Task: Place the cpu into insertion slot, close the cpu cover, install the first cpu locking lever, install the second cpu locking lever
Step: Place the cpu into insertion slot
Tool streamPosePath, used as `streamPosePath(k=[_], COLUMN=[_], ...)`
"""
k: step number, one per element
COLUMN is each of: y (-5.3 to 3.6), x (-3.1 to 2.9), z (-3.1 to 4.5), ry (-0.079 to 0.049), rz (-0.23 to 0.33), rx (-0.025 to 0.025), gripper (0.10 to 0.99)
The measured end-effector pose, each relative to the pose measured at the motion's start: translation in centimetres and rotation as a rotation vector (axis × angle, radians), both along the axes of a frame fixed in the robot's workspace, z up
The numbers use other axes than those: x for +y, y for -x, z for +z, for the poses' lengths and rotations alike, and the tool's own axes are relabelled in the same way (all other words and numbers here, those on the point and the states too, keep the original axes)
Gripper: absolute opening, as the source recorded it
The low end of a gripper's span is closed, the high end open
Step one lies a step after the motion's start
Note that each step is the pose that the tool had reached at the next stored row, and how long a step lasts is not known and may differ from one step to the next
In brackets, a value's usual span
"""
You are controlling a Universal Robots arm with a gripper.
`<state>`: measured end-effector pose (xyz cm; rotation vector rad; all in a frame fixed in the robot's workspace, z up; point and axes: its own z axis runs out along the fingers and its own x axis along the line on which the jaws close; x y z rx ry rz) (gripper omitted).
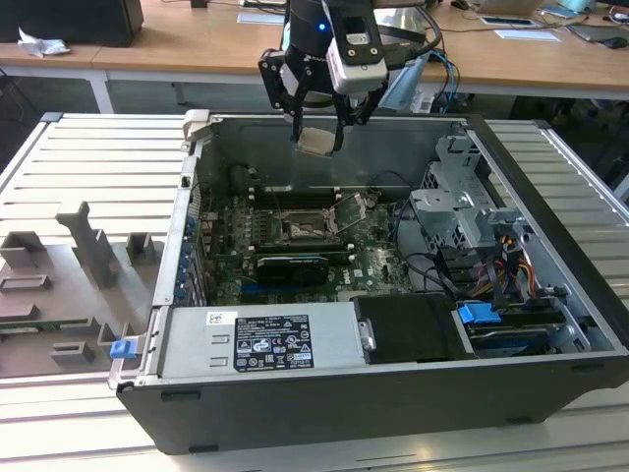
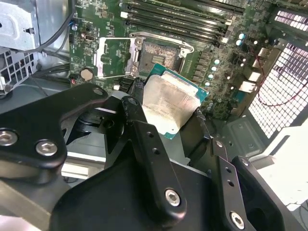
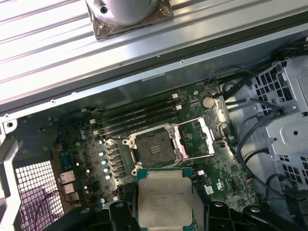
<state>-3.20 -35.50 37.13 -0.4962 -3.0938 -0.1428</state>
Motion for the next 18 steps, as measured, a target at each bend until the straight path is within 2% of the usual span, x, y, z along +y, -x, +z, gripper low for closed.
streamPosePath(k=[4, 13, 18], y=[0.00, 0.00, 0.00], x=[0.00, 0.00, 0.00], z=[-0.04, -0.27, -0.66], ry=[0.000, 0.004, 0.004], rz=[-0.035, -0.180, -0.246], rx=[-0.0001, 0.0000, 0.0001], gripper=[0.545, 0.545, 0.545])
